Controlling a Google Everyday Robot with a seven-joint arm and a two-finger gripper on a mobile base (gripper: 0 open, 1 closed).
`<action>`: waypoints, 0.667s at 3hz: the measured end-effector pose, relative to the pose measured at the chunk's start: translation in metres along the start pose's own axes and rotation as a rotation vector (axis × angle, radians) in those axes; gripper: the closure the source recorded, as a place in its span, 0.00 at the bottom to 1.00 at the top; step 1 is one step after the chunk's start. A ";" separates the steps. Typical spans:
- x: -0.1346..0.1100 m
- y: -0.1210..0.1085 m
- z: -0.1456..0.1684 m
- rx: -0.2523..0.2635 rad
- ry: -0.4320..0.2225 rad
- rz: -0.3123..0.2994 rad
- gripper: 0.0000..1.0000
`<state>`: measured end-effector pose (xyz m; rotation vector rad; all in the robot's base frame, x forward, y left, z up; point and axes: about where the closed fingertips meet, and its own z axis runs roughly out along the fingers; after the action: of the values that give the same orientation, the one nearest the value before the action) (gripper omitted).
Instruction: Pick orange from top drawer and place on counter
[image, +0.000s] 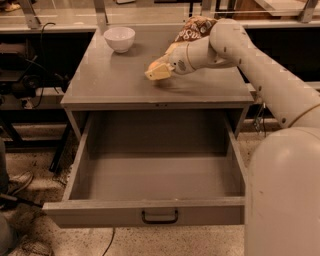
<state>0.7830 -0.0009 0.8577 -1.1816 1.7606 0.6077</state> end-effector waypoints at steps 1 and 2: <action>0.002 -0.017 0.013 0.028 -0.002 0.037 1.00; 0.004 -0.026 0.021 0.060 0.023 0.047 0.77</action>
Offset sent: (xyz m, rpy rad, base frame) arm 0.0414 -0.0042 -0.0106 -0.0327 0.0143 -0.1171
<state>0.8147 0.0023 0.8461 -1.1134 1.8179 0.5672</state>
